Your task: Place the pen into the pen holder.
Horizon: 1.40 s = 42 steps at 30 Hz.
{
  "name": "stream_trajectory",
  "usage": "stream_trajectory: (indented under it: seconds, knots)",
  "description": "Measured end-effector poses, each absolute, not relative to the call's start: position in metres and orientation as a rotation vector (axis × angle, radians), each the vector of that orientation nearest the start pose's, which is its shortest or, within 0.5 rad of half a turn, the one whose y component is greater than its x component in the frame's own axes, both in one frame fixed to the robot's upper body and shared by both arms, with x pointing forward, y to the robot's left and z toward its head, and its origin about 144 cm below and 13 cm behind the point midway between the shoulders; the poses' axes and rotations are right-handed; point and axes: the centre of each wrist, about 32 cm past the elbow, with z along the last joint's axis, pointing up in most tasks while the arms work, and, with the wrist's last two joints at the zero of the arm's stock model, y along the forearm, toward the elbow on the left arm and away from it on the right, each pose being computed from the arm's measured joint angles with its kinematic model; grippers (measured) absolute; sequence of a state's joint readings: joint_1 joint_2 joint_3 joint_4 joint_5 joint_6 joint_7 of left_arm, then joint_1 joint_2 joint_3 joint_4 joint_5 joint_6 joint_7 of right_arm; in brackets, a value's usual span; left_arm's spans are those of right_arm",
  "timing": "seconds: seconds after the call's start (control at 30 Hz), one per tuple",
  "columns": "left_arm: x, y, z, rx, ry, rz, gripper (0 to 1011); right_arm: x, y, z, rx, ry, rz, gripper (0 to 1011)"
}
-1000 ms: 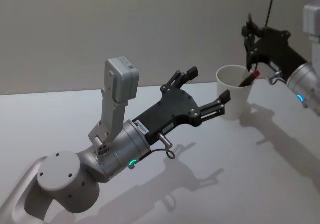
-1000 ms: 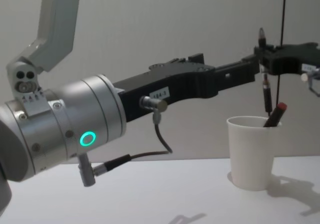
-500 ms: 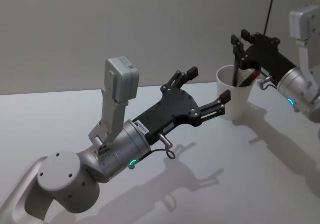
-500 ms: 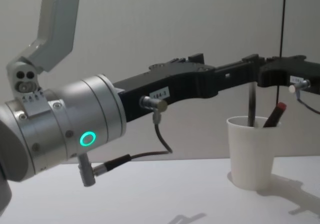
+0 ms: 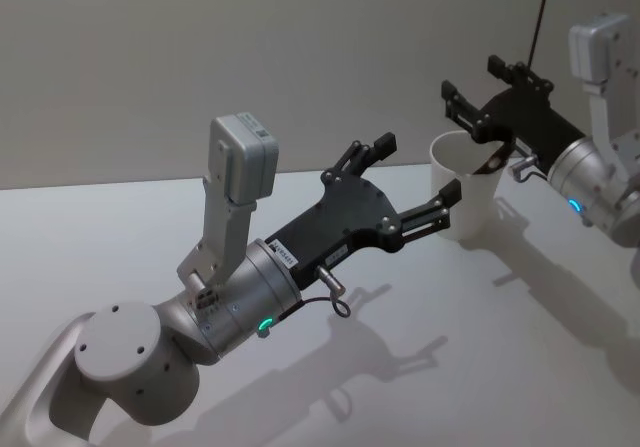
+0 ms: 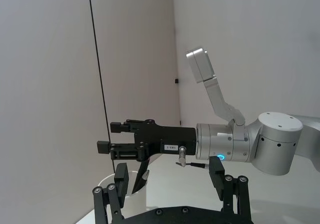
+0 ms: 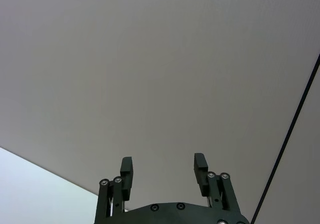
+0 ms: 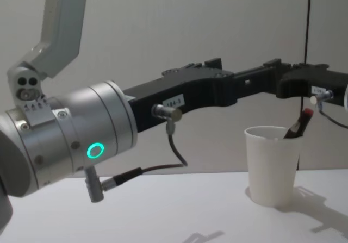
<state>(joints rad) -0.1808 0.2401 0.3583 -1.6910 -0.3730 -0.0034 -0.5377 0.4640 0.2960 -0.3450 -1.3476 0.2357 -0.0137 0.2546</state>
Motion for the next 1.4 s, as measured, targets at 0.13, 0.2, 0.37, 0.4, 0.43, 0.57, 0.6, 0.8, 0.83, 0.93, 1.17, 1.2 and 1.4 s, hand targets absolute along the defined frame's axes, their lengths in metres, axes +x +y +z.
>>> stream_trajectory:
  seconds: [0.13, 0.2, 0.37, 0.4, 0.43, 0.57, 0.6, 0.8, 0.83, 0.93, 1.17, 1.2, 1.4]
  knots:
    - [0.483, 0.178, 1.22, -0.198, -0.105, 0.639, 1001, 0.571, -0.232, 1.231, -0.021, -0.24, -1.065, 832]
    - [0.483, 0.178, 1.22, -0.198, -0.105, 0.639, 1001, 0.571, -0.232, 1.231, -0.021, -0.24, -1.065, 903]
    - [0.483, 0.178, 1.22, -0.198, -0.105, 0.639, 1001, 0.57, -0.232, 1.233, -0.008, -0.238, -1.062, 1001]
    - [0.483, 0.178, 1.22, -0.198, -0.105, 0.639, 1001, 0.569, -0.232, 1.234, -0.006, -0.238, -1.062, 1001]
    - [0.483, 0.178, 1.22, -0.198, -0.105, 0.639, 1001, 0.569, -0.232, 1.234, 0.0, -0.235, -1.061, 1001]
    - [0.483, 0.178, 1.22, -0.198, -0.105, 0.639, 1001, 0.565, -0.233, 1.237, 0.014, -0.229, -1.06, 1001]
    - [0.483, 0.178, 1.22, -0.198, -0.105, 0.639, 1001, 0.564, -0.234, 1.237, 0.016, -0.228, -1.061, 1001]
    - [0.483, 0.178, 1.22, -0.198, -0.105, 0.639, 1001, 0.555, -0.236, 1.24, 0.034, -0.219, -1.069, 1001]
    - [0.483, 0.178, 1.22, -0.198, -0.105, 0.639, 1001, 0.554, -0.237, 1.241, 0.035, -0.218, -1.071, 1001]
    - [0.483, 0.178, 1.22, -0.198, -0.105, 0.639, 1001, 0.549, -0.239, 1.242, 0.04, -0.213, -1.078, 1001]
    - [0.483, 0.178, 1.22, -0.194, -0.106, 0.647, 1001, 0.544, -0.241, 1.242, 0.043, -0.209, -1.084, 1001]
    - [0.483, 0.178, 1.22, -0.192, -0.107, 0.651, 1001, 0.543, -0.241, 1.242, 0.043, -0.207, -1.085, 1001]
    - [0.484, 0.18, 1.218, -0.162, -0.117, 0.701, 1001, 0.536, -0.24, 1.236, 0.044, -0.196, -1.096, 1001]
